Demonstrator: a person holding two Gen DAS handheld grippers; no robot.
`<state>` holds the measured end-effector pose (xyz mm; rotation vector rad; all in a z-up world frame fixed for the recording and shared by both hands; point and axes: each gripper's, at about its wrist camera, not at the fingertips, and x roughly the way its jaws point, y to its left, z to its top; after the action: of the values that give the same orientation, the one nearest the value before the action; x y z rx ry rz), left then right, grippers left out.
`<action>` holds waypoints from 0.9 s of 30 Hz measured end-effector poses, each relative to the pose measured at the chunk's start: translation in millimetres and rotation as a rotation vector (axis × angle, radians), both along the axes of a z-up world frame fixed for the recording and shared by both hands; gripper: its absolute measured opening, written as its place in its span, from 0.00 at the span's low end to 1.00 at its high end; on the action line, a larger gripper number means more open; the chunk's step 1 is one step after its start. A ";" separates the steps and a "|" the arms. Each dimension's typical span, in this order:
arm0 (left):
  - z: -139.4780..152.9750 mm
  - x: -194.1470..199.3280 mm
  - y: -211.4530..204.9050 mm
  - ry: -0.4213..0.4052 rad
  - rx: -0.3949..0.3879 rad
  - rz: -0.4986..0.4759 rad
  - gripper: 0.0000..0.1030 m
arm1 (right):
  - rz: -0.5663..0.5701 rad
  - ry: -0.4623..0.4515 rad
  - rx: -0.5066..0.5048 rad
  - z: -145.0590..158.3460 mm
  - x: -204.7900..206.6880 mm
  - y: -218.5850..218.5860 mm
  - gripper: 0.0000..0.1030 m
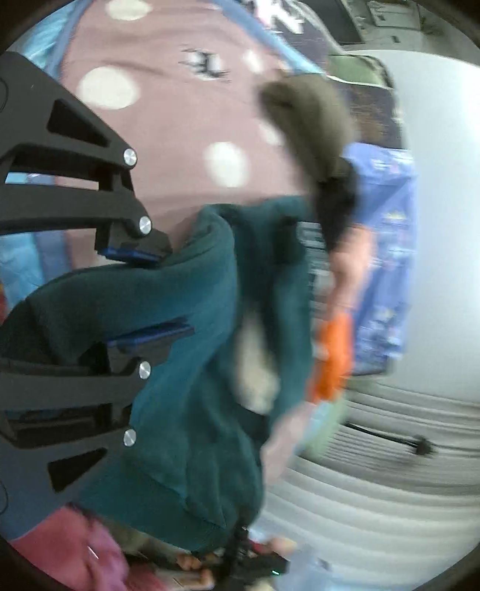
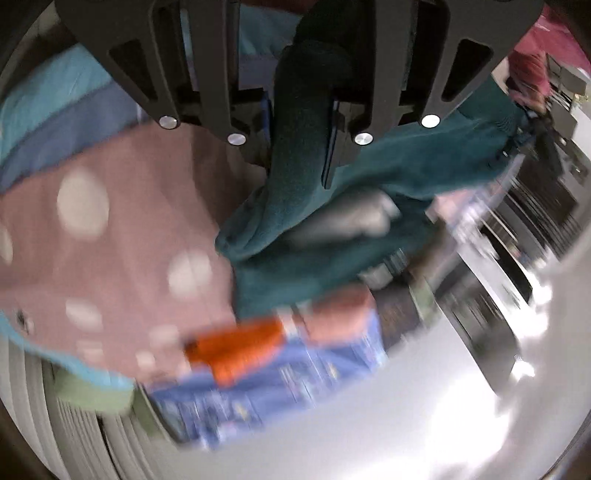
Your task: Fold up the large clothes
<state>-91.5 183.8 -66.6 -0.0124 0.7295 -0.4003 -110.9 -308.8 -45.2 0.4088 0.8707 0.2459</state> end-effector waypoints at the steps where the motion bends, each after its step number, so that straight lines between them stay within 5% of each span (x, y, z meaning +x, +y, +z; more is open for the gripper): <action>1: -14.1 3.7 -1.8 0.036 0.024 0.011 0.32 | -0.007 0.081 -0.034 -21.1 6.8 4.1 0.23; 4: -45.5 13.6 3.7 0.124 0.112 0.069 0.51 | -0.048 0.209 -0.095 -47.9 13.6 -1.8 0.43; 7: -30.1 7.0 24.7 0.083 0.180 0.141 0.67 | -0.167 0.128 -0.124 -17.3 12.5 -24.4 0.56; 9: -7.6 9.7 40.3 0.024 0.215 0.205 0.67 | -0.224 0.043 -0.151 8.4 19.7 -33.1 0.57; 12: 36.6 35.9 54.2 -0.089 0.147 0.254 0.67 | -0.173 -0.066 -0.134 45.3 68.1 -24.9 0.57; 15: 63.1 93.5 34.3 -0.139 0.077 0.185 0.71 | -0.033 -0.121 -0.147 60.8 133.5 10.1 0.57; 21: 62.7 242.8 -34.8 0.007 0.008 0.085 0.71 | 0.051 -0.044 -0.084 54.7 268.8 50.7 0.57; 27: 18.7 335.6 -98.4 0.159 0.109 0.013 0.67 | 0.089 0.032 -0.100 30.6 349.9 73.7 0.57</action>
<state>244.1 85.4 -47.8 0.0543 0.9071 -0.3489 239.0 -235.2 -14.6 0.2818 0.9298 0.2774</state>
